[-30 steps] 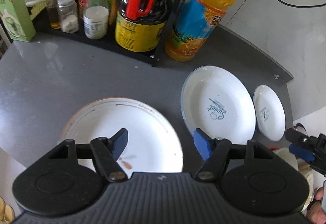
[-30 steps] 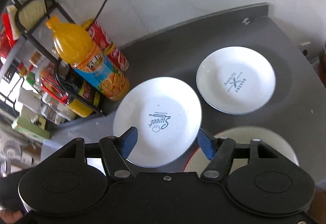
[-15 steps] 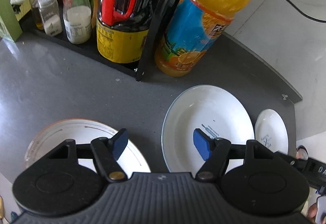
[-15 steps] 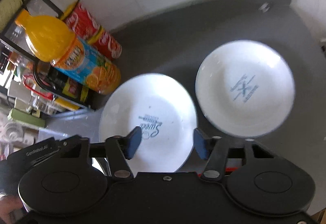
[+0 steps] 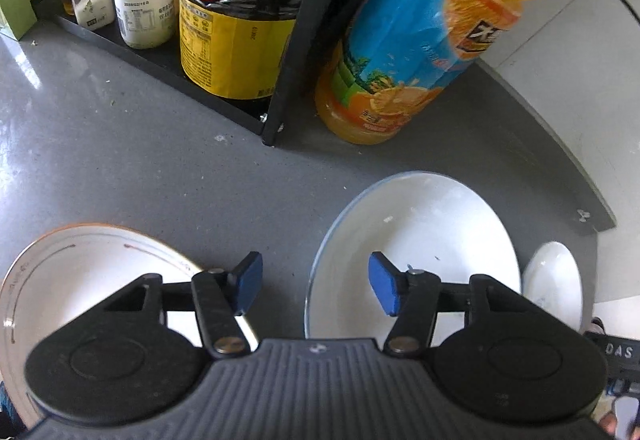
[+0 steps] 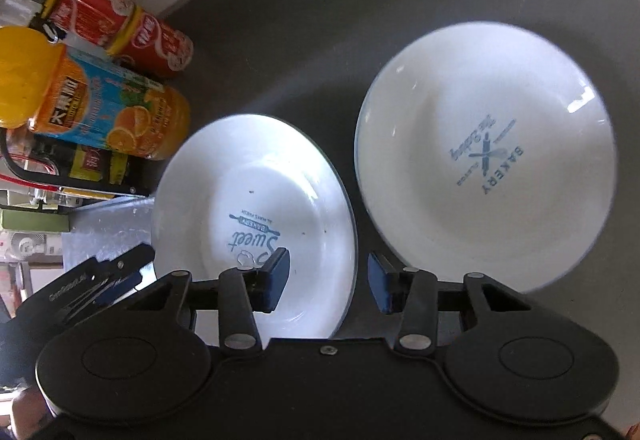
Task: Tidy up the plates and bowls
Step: 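Close both grippers on the rim of the 'Sweet' plate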
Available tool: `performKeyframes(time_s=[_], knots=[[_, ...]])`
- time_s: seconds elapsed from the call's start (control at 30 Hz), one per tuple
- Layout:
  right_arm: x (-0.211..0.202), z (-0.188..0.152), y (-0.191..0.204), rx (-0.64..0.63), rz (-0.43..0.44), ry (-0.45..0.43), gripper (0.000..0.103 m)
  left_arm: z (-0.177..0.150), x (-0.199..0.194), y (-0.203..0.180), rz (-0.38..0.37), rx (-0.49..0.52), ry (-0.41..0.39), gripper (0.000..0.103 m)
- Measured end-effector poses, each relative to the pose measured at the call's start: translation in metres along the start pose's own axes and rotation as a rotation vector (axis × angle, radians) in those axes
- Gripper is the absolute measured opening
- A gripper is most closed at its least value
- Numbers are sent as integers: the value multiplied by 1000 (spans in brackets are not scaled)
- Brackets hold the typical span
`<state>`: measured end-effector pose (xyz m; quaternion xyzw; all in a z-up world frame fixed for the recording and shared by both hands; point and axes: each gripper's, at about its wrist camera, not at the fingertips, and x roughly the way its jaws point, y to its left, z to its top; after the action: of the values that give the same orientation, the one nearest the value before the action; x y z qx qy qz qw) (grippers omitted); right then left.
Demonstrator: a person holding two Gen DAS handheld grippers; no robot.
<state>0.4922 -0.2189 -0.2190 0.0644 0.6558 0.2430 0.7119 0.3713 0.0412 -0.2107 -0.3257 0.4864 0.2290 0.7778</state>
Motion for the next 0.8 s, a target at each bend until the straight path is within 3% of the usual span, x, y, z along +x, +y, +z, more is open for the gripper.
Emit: performKeyframes(time_s=[0.1, 0.27, 0.37, 0.57, 0.7, 0.8], knots=[[12, 4, -4, 16, 1, 45, 43, 2, 9, -3, 23, 7, -10, 57], [29, 9, -6, 15, 15, 97, 38, 6, 25, -1, 46, -32, 14, 48], [36, 13, -7, 9, 36, 117, 32, 7, 31, 1, 27, -56, 31, 43], [45, 23, -2, -26, 27, 103, 31, 8, 42, 1, -15, -94, 77, 25], [46, 26, 6, -117, 31, 66, 30, 8, 42, -1, 8, -91, 73, 24], [46, 30, 5, -152, 41, 32, 19, 8, 40, 0, 18, -98, 81, 24]])
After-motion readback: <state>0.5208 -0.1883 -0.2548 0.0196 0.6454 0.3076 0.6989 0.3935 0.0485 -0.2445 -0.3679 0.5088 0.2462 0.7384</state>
